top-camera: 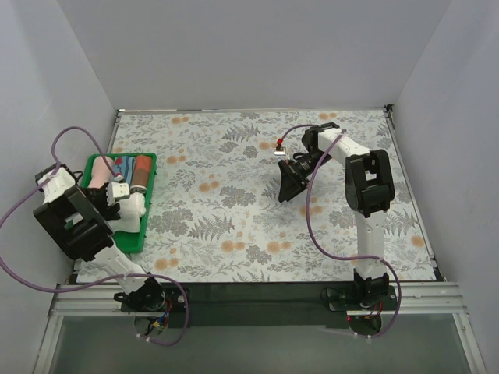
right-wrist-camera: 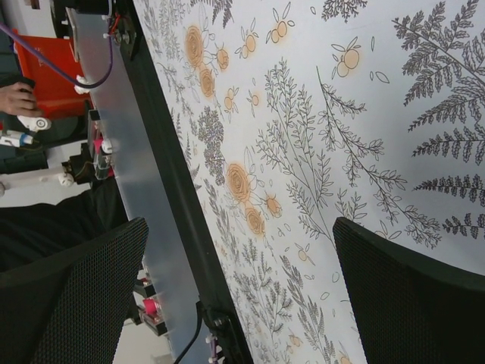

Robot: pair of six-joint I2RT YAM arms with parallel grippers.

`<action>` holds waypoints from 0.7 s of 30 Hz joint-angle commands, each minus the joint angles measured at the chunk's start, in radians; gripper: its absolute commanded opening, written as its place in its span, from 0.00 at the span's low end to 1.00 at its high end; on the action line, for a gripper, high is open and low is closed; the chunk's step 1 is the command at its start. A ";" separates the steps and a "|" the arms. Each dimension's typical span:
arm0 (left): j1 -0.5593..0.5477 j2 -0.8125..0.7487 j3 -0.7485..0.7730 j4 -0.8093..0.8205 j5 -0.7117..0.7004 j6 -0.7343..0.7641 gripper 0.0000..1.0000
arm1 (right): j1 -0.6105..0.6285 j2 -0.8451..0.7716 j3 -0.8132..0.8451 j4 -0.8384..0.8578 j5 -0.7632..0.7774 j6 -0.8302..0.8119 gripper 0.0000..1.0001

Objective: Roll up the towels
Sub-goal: Place the rolled towel into the container

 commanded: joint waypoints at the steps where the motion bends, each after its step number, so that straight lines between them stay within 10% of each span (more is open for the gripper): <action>1: -0.008 -0.054 -0.060 -0.045 -0.057 0.894 0.00 | 0.002 -0.023 -0.007 -0.005 0.009 0.006 0.99; 10: 0.000 -0.113 -0.193 -0.022 -0.121 0.893 0.13 | 0.002 -0.017 -0.001 -0.007 0.010 0.005 0.99; 21: -0.001 -0.138 -0.163 -0.074 -0.186 0.893 0.57 | 0.004 -0.007 0.016 -0.007 0.006 0.002 0.99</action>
